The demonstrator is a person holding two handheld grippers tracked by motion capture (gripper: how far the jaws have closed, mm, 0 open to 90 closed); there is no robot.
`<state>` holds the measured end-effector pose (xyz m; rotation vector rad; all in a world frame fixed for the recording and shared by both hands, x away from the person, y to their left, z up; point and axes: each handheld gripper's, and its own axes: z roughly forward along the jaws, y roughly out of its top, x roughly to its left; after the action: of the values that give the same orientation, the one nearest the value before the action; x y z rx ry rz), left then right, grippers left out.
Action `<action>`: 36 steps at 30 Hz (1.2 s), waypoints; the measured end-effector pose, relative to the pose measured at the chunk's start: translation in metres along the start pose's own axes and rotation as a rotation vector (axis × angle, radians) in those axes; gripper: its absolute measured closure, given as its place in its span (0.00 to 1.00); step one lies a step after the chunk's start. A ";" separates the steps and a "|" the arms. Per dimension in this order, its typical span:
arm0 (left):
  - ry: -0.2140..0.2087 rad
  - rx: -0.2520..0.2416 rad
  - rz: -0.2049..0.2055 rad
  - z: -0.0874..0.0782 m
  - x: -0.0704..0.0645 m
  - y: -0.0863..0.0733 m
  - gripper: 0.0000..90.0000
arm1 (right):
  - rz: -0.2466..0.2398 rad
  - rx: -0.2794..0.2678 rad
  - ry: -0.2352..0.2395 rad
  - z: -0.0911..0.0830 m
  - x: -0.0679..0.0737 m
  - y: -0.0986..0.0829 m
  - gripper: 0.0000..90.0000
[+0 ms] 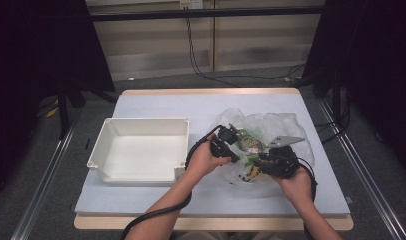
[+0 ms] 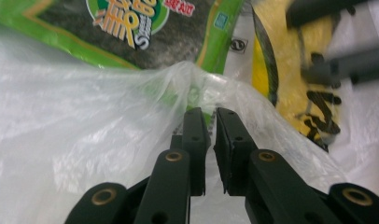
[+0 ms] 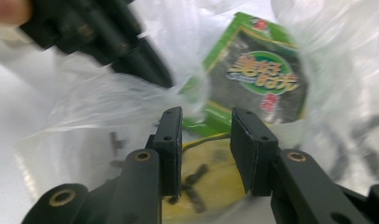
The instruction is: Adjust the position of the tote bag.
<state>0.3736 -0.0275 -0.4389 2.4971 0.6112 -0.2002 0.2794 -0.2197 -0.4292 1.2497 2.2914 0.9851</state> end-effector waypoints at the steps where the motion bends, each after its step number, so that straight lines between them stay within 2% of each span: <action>1: -0.002 -0.003 -0.004 0.000 -0.001 -0.002 0.92 | -0.004 0.007 -0.015 0.000 -0.002 0.000 0.71; 3: -0.011 -0.005 -0.008 0.001 -0.001 -0.005 0.93 | -0.005 0.030 -0.038 0.002 -0.009 -0.002 0.72; 5: 0.000 -0.007 -0.011 0.002 -0.002 -0.010 0.94 | 0.001 0.065 -0.072 0.005 -0.016 -0.005 0.73; 6: -0.004 0.006 0.004 0.001 -0.001 -0.012 0.94 | 0.009 0.078 -0.075 0.007 -0.019 -0.008 0.74; 7: -0.002 -0.008 -0.019 0.002 -0.002 -0.014 0.95 | 0.019 0.083 -0.072 0.009 -0.023 -0.011 0.76; 8: 0.004 -0.009 -0.015 0.003 -0.002 -0.017 0.95 | 0.035 0.098 -0.082 0.010 -0.026 -0.014 0.81; 11: 0.000 -0.013 -0.024 0.004 -0.002 -0.024 0.97 | 0.053 0.121 -0.086 0.013 -0.033 -0.024 0.87; 12: 0.005 -0.008 -0.013 0.004 -0.002 -0.026 0.97 | 0.060 0.124 -0.080 0.014 -0.036 -0.027 0.88; 14: 0.002 -0.014 -0.015 0.004 -0.003 -0.030 0.98 | 0.085 0.122 -0.091 0.014 -0.040 -0.033 0.91; 16: 0.002 -0.009 -0.013 0.003 -0.003 -0.033 1.00 | 0.089 0.124 -0.102 0.013 -0.044 -0.037 0.96; 19: 0.007 -0.009 -0.021 0.003 -0.003 -0.037 1.00 | 0.107 0.129 -0.109 0.012 -0.049 -0.040 1.00; 24: 0.017 -0.003 -0.028 0.003 -0.003 -0.043 1.00 | 0.115 0.128 -0.140 0.009 -0.058 -0.046 1.00; 25: 0.018 -0.006 -0.032 0.003 -0.004 -0.044 1.00 | 0.132 0.130 -0.138 0.008 -0.061 -0.047 1.00; 26: 0.021 0.003 -0.016 0.003 -0.003 -0.045 1.00 | 0.139 0.131 -0.140 0.006 -0.064 -0.048 1.00; 27: 0.020 -0.009 -0.034 0.004 -0.004 -0.046 1.00 | 0.141 0.134 -0.146 0.005 -0.066 -0.048 1.00; 30: 0.016 -0.021 -0.035 0.004 -0.003 -0.048 1.00 | 0.154 0.145 -0.163 0.003 -0.072 -0.050 1.00; 31: 0.019 0.000 -0.008 0.003 -0.002 -0.047 1.00 | 0.159 0.152 -0.162 0.003 -0.073 -0.051 1.00; 36: 0.022 0.006 -0.011 0.002 -0.002 -0.047 1.00 | 0.167 0.152 -0.151 0.002 -0.079 -0.052 1.00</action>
<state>0.3494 0.0054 -0.4628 2.5052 0.6347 -0.1787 0.2928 -0.3041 -0.4696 1.5429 2.2072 0.7507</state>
